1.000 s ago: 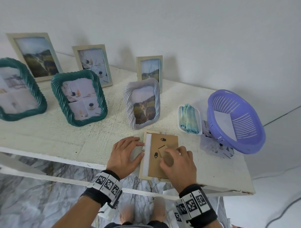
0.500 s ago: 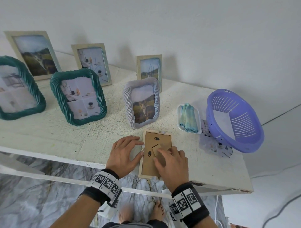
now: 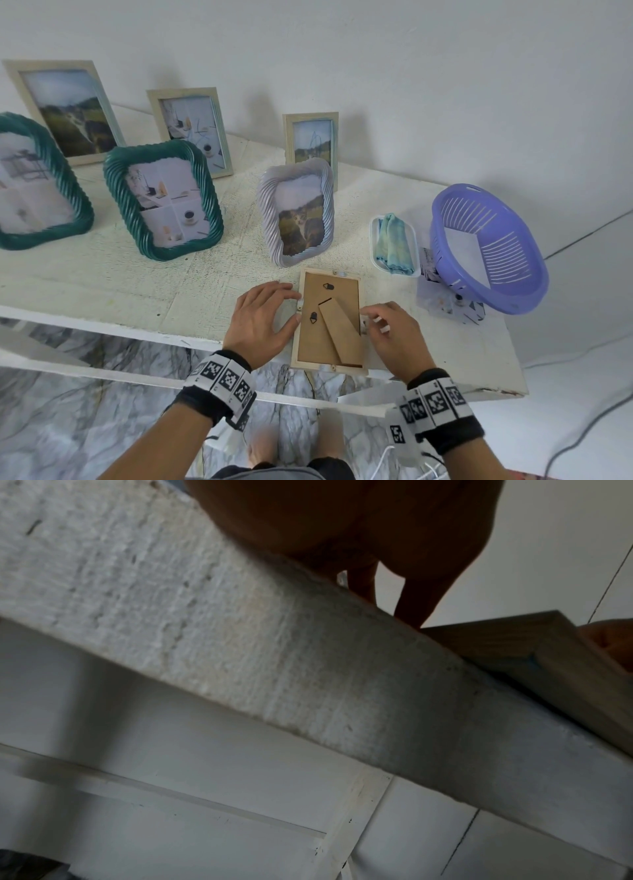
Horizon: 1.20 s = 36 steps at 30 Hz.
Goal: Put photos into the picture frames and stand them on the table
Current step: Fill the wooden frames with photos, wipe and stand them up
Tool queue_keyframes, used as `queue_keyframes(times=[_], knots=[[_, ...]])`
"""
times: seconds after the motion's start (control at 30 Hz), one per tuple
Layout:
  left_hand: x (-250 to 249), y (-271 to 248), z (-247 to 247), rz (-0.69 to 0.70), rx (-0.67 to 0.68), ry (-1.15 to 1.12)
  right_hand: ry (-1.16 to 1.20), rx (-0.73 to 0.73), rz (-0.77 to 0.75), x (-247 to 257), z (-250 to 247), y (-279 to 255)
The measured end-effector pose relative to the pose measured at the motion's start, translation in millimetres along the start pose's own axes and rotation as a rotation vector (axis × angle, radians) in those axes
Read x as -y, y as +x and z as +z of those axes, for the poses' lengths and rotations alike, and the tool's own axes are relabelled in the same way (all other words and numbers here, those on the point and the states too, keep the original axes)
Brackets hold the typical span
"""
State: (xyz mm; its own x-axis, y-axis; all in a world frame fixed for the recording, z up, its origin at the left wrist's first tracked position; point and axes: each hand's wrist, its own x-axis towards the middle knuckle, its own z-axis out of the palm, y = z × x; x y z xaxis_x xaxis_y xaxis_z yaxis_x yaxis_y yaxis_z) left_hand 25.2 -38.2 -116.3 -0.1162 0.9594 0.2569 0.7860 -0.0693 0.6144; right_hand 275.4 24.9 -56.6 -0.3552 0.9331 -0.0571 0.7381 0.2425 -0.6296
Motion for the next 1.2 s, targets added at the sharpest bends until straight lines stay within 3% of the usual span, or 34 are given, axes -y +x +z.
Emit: queue_keyframes(times=[0.13, 0.33, 0.43, 0.6, 1.2], knots=[[1, 0, 1, 0.006, 0.0, 0.005, 0.057, 0.154, -0.039, -7, -10, 11], [1, 0, 1, 0.038, 0.0, 0.037, -0.061, 0.445, -0.111, -7, -29, 36], [1, 0, 1, 0.051, 0.005, 0.05, -0.09, 0.523, -0.146, -5, -31, 42], [2, -1, 2, 0.049, -0.002, 0.048, -0.16, 0.512, -0.205, -1, -30, 43], [2, -3, 3, 0.127, -0.046, 0.074, -0.272, 0.429, -0.173, 2, -13, 38]])
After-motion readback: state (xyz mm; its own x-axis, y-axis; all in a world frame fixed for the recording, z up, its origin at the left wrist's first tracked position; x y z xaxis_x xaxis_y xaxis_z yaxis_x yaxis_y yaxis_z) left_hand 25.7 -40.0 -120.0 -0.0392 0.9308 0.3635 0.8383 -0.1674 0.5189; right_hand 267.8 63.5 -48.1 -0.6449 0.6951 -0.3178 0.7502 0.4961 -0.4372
